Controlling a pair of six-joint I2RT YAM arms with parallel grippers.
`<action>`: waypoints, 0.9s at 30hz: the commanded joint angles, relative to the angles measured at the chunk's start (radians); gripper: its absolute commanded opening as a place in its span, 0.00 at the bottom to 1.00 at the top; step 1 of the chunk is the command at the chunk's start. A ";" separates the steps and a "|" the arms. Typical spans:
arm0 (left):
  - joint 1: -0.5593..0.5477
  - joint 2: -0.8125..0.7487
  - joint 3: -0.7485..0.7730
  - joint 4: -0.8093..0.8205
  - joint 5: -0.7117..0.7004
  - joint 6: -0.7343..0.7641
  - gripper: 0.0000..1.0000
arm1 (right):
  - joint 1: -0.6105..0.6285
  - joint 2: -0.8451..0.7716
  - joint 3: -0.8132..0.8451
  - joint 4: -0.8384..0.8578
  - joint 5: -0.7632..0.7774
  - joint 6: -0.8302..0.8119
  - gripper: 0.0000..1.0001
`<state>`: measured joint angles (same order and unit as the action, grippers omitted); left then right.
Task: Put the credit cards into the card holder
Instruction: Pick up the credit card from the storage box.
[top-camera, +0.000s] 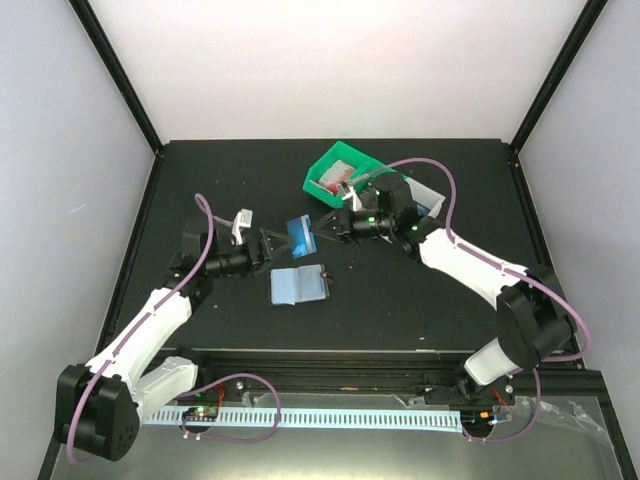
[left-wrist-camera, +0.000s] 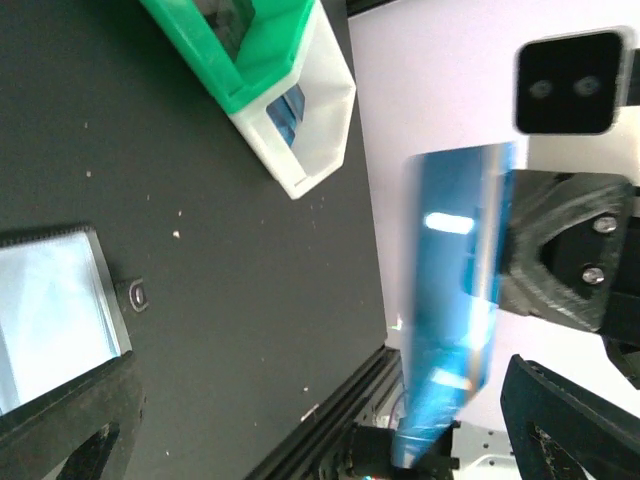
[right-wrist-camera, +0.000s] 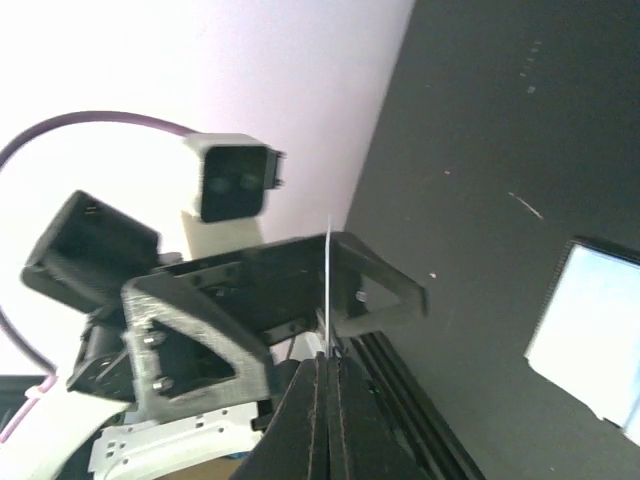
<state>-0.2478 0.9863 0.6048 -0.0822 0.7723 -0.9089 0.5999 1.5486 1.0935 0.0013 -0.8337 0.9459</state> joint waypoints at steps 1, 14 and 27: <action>0.007 -0.040 -0.051 0.131 0.074 -0.103 0.98 | 0.007 -0.056 -0.085 0.314 -0.044 0.161 0.01; -0.001 -0.036 -0.189 0.488 0.137 -0.258 0.49 | 0.029 -0.058 -0.302 0.715 -0.106 0.318 0.01; -0.010 -0.156 -0.243 0.462 0.168 -0.228 0.01 | 0.072 -0.041 -0.356 0.779 -0.065 0.295 0.01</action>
<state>-0.2516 0.8757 0.3710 0.4202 0.9321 -1.1877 0.6537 1.5082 0.7376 0.7429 -0.9104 1.2850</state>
